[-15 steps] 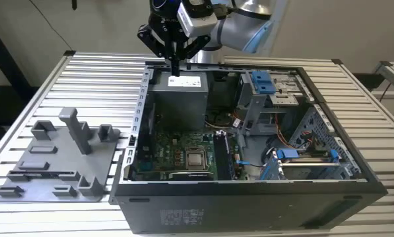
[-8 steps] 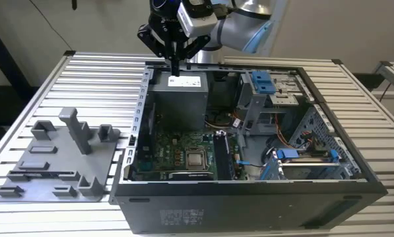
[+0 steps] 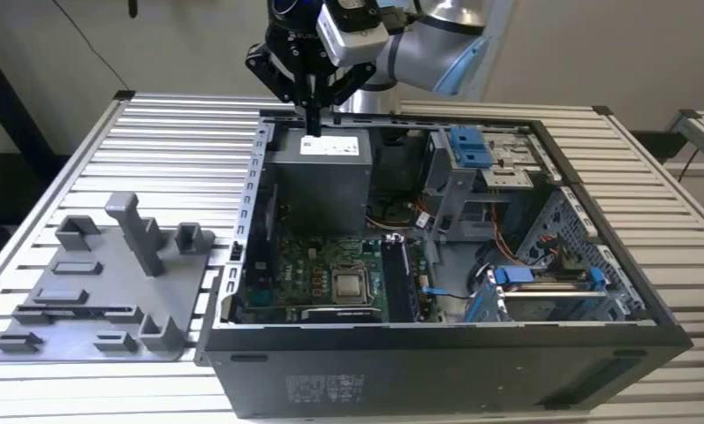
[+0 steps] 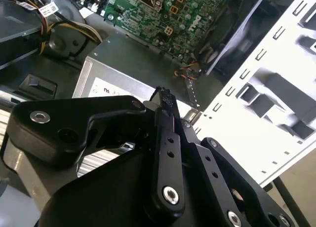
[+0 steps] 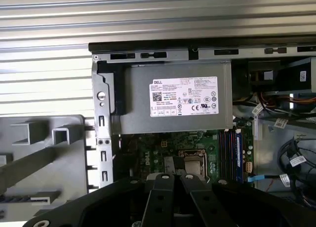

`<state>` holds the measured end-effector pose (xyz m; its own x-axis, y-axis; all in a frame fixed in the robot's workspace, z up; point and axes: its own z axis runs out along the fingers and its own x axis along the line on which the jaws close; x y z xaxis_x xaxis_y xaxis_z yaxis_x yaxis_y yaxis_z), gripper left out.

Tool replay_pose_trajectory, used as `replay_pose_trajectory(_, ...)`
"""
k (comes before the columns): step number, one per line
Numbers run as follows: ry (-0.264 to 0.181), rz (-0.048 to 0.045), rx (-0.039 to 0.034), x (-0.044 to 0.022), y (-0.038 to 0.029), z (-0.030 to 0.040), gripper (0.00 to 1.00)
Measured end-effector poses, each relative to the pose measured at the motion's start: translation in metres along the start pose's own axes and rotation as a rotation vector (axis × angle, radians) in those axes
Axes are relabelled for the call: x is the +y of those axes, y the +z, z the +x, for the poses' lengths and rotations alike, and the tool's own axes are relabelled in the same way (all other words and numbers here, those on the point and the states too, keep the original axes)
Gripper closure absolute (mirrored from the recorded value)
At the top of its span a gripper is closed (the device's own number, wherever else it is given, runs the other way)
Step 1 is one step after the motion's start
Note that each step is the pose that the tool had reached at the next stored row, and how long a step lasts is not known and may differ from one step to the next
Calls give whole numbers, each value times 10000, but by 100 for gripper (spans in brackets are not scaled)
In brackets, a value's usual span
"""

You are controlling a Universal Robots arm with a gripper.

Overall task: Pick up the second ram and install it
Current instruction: 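Reach for the second ram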

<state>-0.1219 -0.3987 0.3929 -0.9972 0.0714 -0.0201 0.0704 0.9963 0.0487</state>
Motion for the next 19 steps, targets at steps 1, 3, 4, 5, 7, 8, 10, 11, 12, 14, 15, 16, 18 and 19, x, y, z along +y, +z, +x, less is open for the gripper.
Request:
replay_pose_trajectory(1,0,0,5,-1,0,5,89)
replay_pose_trajectory(3,-1,1,19,-1,0,9,89)
replay_pose_trajectory(4,-3,1,20,-1,0,10,89)
replay_pose_trajectory(5,-1,0,20,-2,1,16,89)
replay_pose_trajectory(7,-1,0,21,-3,0,34,89)
replay_pose_trajectory(8,-1,1,21,-4,-1,46,89)
replay_pose_trajectory(10,-1,1,21,-6,-1,75,89)
replay_pose_trajectory(11,-1,0,21,-7,-1,94,89)
replay_pose_trajectory(12,-1,1,21,-9,-2,114,89)
replay_pose_trajectory(14,0,-1,21,-11,-3,150,89)
replay_pose_trajectory(15,-1,-2,21,-12,-3,165,89)
replay_pose_trajectory(16,-1,-4,21,-13,-3,178,89)
replay_pose_trajectory(18,-1,-3,22,-15,-5,208,89)
replay_pose_trajectory(19,-2,-4,21,-17,-5,227,89)
